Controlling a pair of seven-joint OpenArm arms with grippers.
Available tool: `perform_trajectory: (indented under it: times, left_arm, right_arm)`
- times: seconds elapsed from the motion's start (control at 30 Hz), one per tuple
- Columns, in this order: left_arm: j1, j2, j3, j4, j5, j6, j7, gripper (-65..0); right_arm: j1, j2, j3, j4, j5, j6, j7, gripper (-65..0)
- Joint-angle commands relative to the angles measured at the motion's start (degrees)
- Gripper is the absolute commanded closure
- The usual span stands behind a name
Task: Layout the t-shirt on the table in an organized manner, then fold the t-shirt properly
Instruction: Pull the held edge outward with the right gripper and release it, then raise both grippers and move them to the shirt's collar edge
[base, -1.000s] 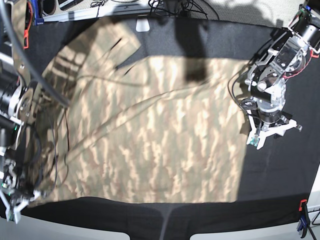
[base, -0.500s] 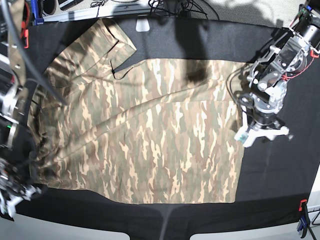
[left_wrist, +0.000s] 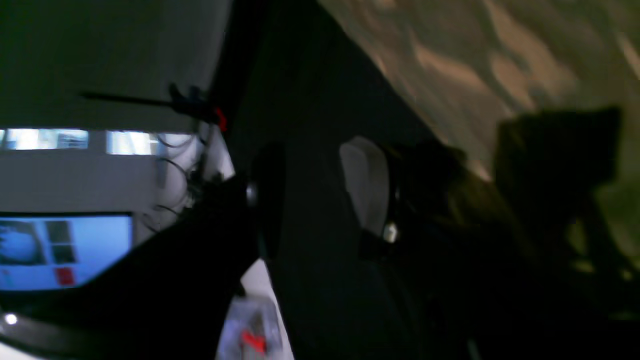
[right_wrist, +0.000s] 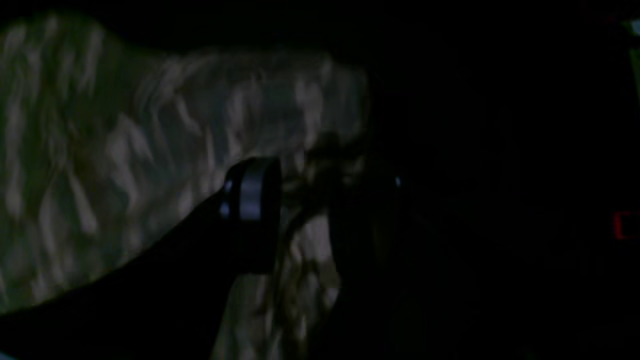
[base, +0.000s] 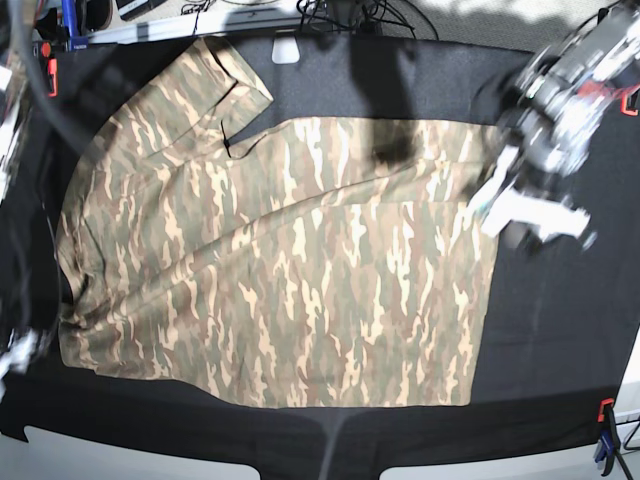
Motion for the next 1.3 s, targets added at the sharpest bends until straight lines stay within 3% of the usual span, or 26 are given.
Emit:
perform_trajectory:
  times: [0.0, 0.13, 0.27, 0.57, 0.77, 1.03, 1.27]
  left_arm:
    - [1.0, -2.2, -0.5, 1.9, 0.3, 0.7, -0.3, -20.0]
    - [8.5, -7.1, -0.5, 4.2, 2.5, 0.7, -0.7, -20.0]
    - [16.5, -8.9, -0.4, 4.4, 10.6, 0.4, -2.9, -20.0]
    - [20.9, -6.7, -0.4, 4.3, 15.8, -0.7, -11.5, -20.0]
    - [20.9, -4.0, -0.4, 2.7, 15.2, -9.3, -15.9, -17.6]
    - [17.2, -0.4, -0.4, -4.6, 16.1, -9.4, -15.7, -17.7]
    - [13.6, 0.2, -0.4, -9.2, 16.6, -9.2, -16.6, -17.6]
  right_arm:
    - [-0.3, 1.2, 0.6, 3.7, 1.0, 0.1, 0.6, -27.5]
    - [-10.2, 0.9, 3.4, 15.9, 3.4, -0.1, -2.6, -27.5]
    - [-17.7, 0.8, 10.3, 26.4, 10.0, 0.0, -6.8, -27.5]
    - [-30.5, -0.5, 27.4, 48.7, 17.5, 0.3, -16.7, -27.5]
    - [-41.0, -7.3, 32.8, 58.9, 17.5, 0.3, -16.7, -27.5]
    - [-50.1, -16.3, 33.4, 72.8, 17.5, 0.3, -16.7, -27.5]
    - [-56.7, -21.4, 33.4, 80.7, 19.4, 0.3, -17.3, -27.5]
